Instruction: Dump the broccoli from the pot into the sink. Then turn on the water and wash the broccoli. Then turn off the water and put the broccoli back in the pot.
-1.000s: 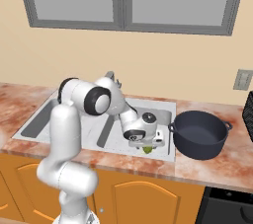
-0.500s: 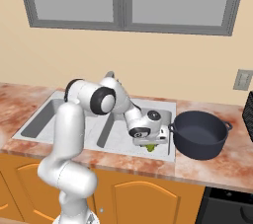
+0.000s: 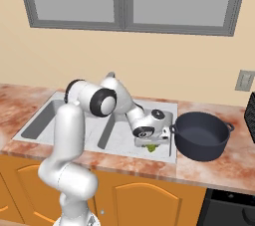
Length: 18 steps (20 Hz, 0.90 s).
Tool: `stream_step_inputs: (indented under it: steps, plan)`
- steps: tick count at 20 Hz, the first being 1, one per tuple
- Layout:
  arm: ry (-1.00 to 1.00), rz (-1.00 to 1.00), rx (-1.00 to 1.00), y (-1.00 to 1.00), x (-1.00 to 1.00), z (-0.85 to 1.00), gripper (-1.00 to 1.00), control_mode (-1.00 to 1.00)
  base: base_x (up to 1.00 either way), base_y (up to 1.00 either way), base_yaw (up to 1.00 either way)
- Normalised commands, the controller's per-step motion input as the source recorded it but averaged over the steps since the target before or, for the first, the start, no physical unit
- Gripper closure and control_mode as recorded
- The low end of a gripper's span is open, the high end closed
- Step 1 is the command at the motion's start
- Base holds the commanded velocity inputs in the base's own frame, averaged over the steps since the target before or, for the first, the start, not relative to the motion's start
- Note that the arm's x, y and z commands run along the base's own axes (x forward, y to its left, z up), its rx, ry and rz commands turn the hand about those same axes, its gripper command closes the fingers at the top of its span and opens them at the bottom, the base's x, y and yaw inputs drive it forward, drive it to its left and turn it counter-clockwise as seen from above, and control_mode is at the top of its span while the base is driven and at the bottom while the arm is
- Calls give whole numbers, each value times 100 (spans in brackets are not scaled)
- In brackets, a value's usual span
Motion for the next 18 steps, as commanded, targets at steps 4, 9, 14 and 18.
stream_step_inputs:
  steps: [4,9,14,18]
  plan:
    - [0,0,0,-1,-5,93,100,-100,0,0,0]
    - [0,0,0,0,-4,100,100,-100,0,0,0]
    - [3,0,-1,-1,-4,100,100,-100,0,0,0]
    - [3,-3,-6,-18,-19,85,100,-100,0,0,0]
